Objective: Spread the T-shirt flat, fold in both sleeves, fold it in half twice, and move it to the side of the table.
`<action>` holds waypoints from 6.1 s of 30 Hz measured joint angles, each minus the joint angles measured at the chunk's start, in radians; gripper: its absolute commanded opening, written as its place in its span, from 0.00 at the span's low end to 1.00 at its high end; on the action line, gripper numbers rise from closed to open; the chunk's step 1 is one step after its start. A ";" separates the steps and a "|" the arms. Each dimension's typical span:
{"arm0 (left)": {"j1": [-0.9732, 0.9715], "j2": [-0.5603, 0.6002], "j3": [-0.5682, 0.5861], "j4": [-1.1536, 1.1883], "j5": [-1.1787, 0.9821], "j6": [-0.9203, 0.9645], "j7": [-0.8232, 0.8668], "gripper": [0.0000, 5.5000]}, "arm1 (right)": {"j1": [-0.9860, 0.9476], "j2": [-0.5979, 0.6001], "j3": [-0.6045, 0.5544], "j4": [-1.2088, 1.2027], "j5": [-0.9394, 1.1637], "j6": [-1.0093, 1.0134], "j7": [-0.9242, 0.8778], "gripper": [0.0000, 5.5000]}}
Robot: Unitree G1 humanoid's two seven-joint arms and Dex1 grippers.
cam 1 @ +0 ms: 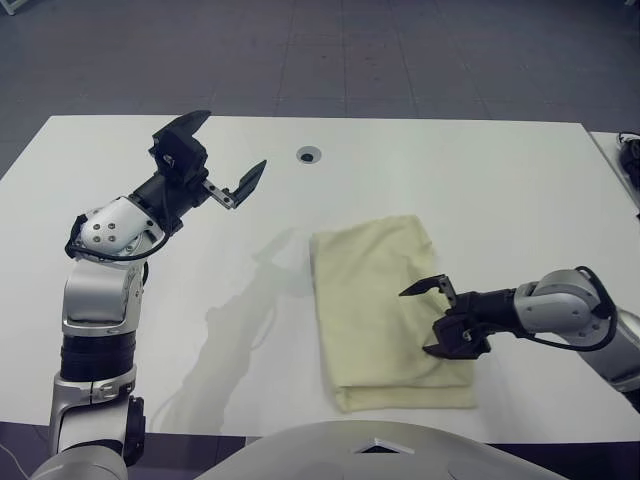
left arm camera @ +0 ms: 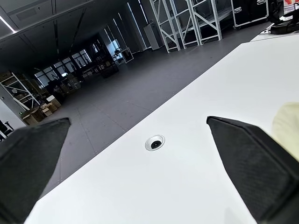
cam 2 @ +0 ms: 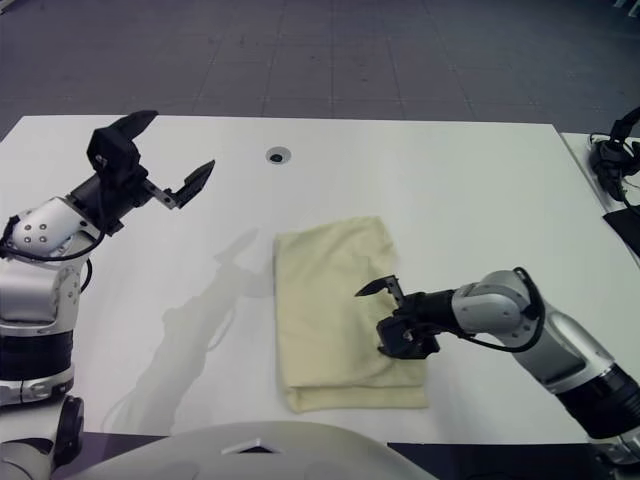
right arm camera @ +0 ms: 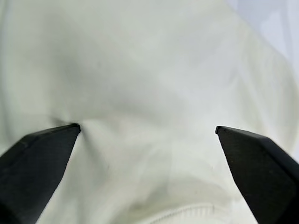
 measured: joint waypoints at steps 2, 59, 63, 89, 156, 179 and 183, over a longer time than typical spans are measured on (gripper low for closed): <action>0.001 0.000 -0.001 0.000 0.000 0.000 -0.001 0.98 | -0.003 0.031 0.011 0.004 0.000 -0.003 -0.011 0.98; 0.669 0.361 -0.273 -0.210 0.186 -0.469 -0.495 0.19 | 0.582 0.106 -0.278 0.013 -0.022 -0.382 -0.132 0.37; 0.656 0.358 -0.300 -0.222 0.189 -0.465 -0.493 0.07 | 0.566 0.104 -0.242 0.011 -0.031 -0.370 -0.135 0.25; 0.617 0.415 -0.209 -0.190 0.103 -0.420 -0.513 0.60 | 0.542 0.061 -0.185 0.028 -0.033 -0.356 -0.172 0.01; 0.844 0.519 -0.082 -0.367 -0.088 -0.448 -0.536 0.00 | 0.587 -0.041 -0.364 -0.137 0.663 0.060 0.052 0.01; 0.421 0.541 -0.058 -0.260 -0.388 -0.110 -0.743 0.00 | 0.183 0.029 -0.438 -0.043 0.825 0.389 0.198 0.01; 0.201 0.467 -0.186 -0.108 -0.320 -0.059 -0.764 0.00 | -0.023 0.081 -0.362 0.091 0.773 0.428 0.212 0.01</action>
